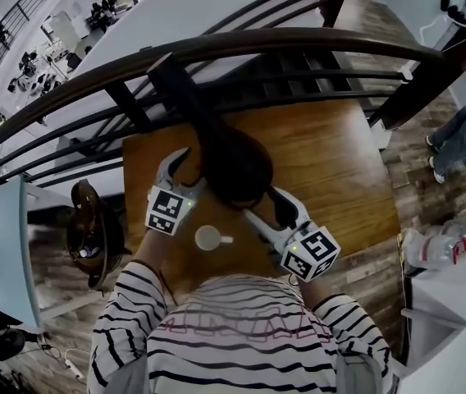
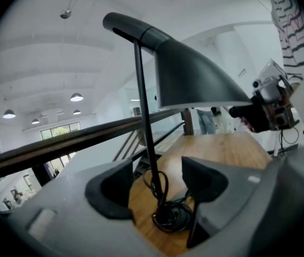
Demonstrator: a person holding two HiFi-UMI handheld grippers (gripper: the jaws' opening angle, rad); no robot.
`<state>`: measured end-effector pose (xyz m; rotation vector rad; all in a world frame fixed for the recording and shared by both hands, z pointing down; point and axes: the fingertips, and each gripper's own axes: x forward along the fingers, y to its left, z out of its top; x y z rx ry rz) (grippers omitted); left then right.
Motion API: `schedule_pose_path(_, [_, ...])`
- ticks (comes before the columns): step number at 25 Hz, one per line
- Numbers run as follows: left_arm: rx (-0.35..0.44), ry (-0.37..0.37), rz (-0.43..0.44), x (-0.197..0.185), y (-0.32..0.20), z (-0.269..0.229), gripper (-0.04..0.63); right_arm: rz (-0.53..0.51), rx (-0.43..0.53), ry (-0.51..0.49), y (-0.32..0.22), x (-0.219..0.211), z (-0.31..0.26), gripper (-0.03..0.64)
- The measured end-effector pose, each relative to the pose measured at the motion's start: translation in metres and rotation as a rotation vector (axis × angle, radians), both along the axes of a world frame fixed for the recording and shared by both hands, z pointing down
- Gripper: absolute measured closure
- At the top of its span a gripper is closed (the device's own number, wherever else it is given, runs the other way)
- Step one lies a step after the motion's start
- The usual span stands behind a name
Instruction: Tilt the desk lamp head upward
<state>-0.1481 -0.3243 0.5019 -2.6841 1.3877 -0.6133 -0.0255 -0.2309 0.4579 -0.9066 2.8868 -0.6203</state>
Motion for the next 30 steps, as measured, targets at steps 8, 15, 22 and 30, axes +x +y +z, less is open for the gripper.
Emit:
schedule_pose_path(8, [-0.002,-0.009,0.086,0.017,-0.023,0.014,0.334,-0.015,0.028,-0.008,-0.001,0.001,0.0,0.318])
schedule_pose_path(15, [-0.018,-0.022,0.136,0.022,-0.032,0.015,0.403,-0.029,0.034,-0.004,-0.001,-0.002,0.0,0.318])
schedule_pose_path(22, [-0.037,-0.017,0.161,0.021,-0.035,0.019,0.529,-0.023,0.034,0.0,-0.003,-0.008,0.001,0.318])
schedule_pose_path(30, [-0.043,0.066,0.177,0.016,-0.036,0.019,0.548,-0.006,0.022,-0.005,-0.002,-0.015,0.001,0.318])
